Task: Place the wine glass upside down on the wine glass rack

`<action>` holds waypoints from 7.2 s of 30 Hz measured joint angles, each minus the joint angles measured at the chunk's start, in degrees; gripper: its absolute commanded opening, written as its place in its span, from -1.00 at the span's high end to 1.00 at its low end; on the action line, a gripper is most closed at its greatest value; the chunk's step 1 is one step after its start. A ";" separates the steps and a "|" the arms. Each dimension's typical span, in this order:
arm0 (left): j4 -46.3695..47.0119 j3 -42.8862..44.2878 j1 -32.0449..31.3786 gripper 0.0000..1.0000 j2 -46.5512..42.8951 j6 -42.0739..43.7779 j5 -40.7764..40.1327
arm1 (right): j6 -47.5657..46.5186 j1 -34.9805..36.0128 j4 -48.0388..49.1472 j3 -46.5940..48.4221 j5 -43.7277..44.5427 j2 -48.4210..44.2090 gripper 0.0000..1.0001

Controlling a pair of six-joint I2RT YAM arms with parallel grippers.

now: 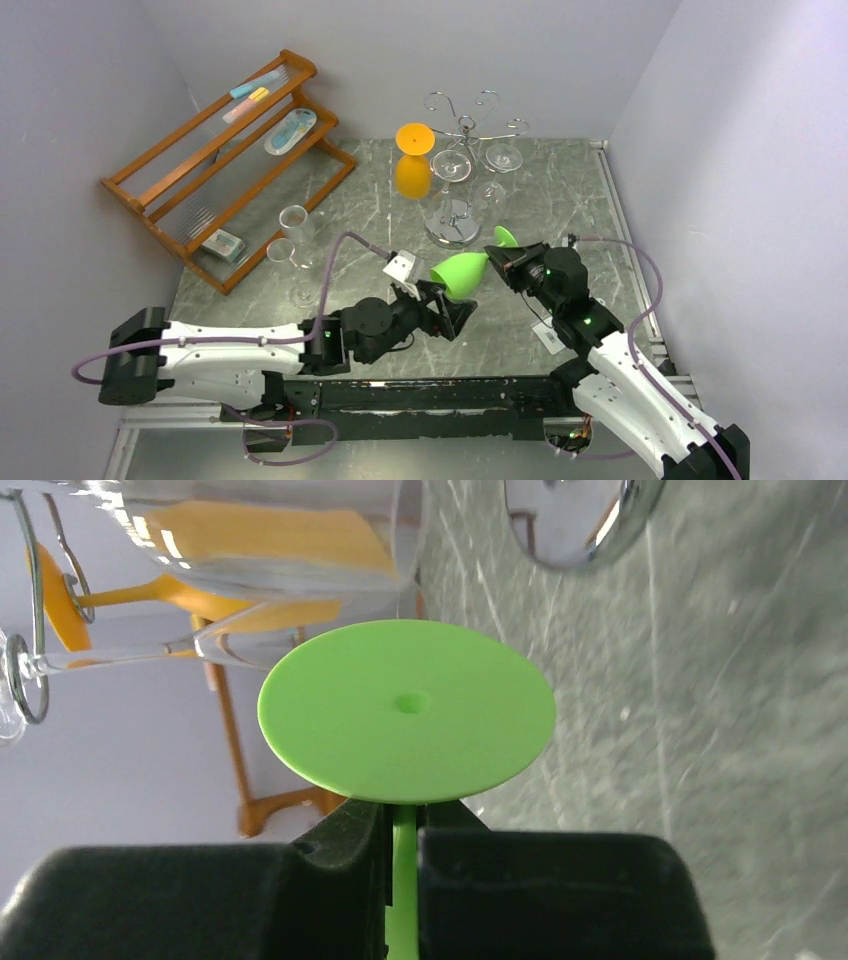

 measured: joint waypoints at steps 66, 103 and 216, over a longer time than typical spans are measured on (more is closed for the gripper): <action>-12.17 17.57 27.34 0.90 2.60 -44.17 45.97 | -81.55 0.00 25.83 2.32 -39.58 -7.93 -0.16; -19.50 19.43 25.55 0.90 -1.62 -33.75 41.00 | -25.16 0.04 -5.25 19.65 -22.95 -9.20 0.45; -42.49 24.13 22.34 -0.70 -14.12 8.44 -5.25 | -36.83 -18.40 0.90 60.67 -18.62 46.45 1.00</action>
